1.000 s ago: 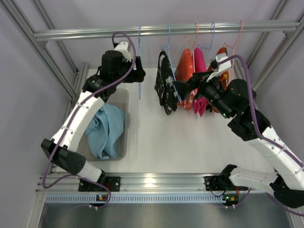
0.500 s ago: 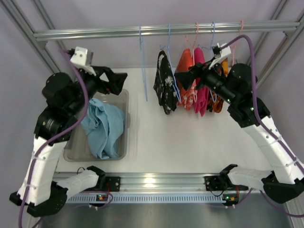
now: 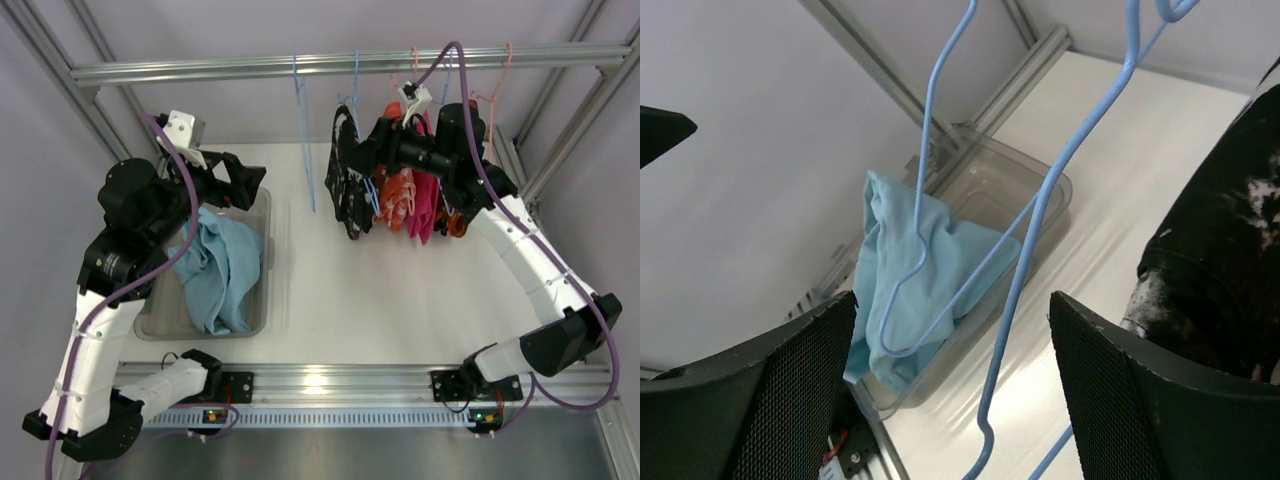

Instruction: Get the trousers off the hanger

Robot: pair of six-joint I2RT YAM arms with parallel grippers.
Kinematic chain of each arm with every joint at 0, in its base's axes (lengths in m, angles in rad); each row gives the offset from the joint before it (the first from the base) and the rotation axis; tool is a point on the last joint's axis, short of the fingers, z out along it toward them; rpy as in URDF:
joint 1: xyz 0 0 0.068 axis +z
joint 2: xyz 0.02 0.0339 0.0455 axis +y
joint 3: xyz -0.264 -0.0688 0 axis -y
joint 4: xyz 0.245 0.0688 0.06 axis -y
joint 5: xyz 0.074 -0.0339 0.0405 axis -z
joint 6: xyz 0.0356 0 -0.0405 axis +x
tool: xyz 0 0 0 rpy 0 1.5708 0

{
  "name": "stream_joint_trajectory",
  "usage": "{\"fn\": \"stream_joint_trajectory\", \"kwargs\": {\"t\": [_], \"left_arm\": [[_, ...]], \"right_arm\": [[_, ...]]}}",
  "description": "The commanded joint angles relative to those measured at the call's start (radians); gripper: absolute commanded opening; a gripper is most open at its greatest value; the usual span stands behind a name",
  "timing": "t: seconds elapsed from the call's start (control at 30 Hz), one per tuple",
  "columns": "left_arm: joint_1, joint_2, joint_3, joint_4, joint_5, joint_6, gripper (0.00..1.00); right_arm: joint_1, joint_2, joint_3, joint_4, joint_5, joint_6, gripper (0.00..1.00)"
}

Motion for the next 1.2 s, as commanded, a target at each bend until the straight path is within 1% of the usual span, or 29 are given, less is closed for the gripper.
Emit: {"fn": "stream_joint_trajectory", "kwargs": {"t": [0.0,0.07,0.1,0.13,0.17,0.2,0.23,0.27,0.3,0.37,0.43,0.53,0.67,0.7,0.73,0.77,0.87,0.9,0.93,0.97,1.0,1.17], "left_arm": [[0.008,-0.011,0.005,0.03,0.024,-0.013,0.99],[0.008,-0.006,0.002,0.031,0.027,-0.014,0.99],[0.008,-0.004,0.001,0.033,0.027,-0.016,0.99],[0.008,-0.004,-0.001,0.036,0.03,-0.017,0.99],[0.008,-0.003,-0.005,0.045,0.039,-0.019,0.99],[0.008,-0.003,-0.008,0.045,0.042,-0.019,0.99],[0.008,0.0,-0.01,0.048,0.046,-0.02,0.99],[0.008,0.002,-0.01,0.047,0.047,-0.022,0.99],[0.008,0.003,-0.01,0.051,0.046,-0.02,0.99],[0.008,0.005,-0.011,0.05,0.044,-0.016,0.99],[0.008,0.005,-0.011,0.048,0.041,-0.011,0.99],[0.008,0.006,-0.011,0.048,0.042,-0.01,0.99],[0.008,0.008,-0.015,0.047,0.041,-0.007,0.99],[0.008,0.008,-0.018,0.047,0.039,-0.007,0.99],[0.008,0.006,-0.019,0.048,0.038,-0.008,0.99],[0.008,0.006,-0.022,0.05,0.041,-0.008,0.99],[0.008,0.003,-0.031,0.054,0.042,-0.01,0.99],[0.008,0.002,-0.033,0.054,0.044,-0.01,0.99],[0.008,0.003,-0.034,0.054,0.042,-0.013,0.99],[0.008,0.003,-0.038,0.056,0.046,-0.016,0.99],[0.008,0.002,-0.039,0.059,0.046,-0.017,0.99],[0.008,0.003,-0.039,0.06,0.047,-0.025,0.99]], "right_arm": [[-0.006,-0.004,0.033,0.113,-0.082,0.03,0.77],[-0.012,-0.001,0.033,0.113,-0.074,0.024,0.77],[-0.015,0.008,0.032,0.125,-0.091,0.034,0.74],[-0.023,0.016,0.03,0.143,-0.117,0.053,0.72],[-0.044,0.037,0.02,0.169,-0.148,0.12,0.69],[-0.055,0.046,0.009,0.206,-0.181,0.164,0.69],[-0.064,0.059,-0.012,0.289,-0.239,0.204,0.68],[-0.076,0.081,-0.022,0.353,-0.266,0.29,0.65],[-0.078,0.094,-0.028,0.431,-0.304,0.329,0.63],[-0.078,0.12,-0.046,0.499,-0.329,0.417,0.59],[-0.076,0.131,-0.059,0.548,-0.335,0.449,0.57],[-0.076,0.151,-0.065,0.567,-0.34,0.475,0.55],[-0.076,0.16,-0.077,0.608,-0.337,0.507,0.44],[-0.076,0.161,-0.075,0.608,-0.338,0.508,0.37],[-0.076,0.16,-0.075,0.608,-0.338,0.51,0.35],[-0.076,0.152,-0.075,0.607,-0.337,0.515,0.29],[-0.076,0.14,-0.062,0.593,-0.333,0.505,0.21],[-0.076,0.129,-0.059,0.589,-0.33,0.502,0.15],[-0.076,0.122,-0.048,0.579,-0.329,0.498,0.12],[-0.075,0.108,-0.045,0.575,-0.324,0.495,0.05],[-0.076,0.1,-0.04,0.573,-0.32,0.495,0.01],[-0.072,0.051,-0.023,0.553,-0.298,0.495,0.0]]}}
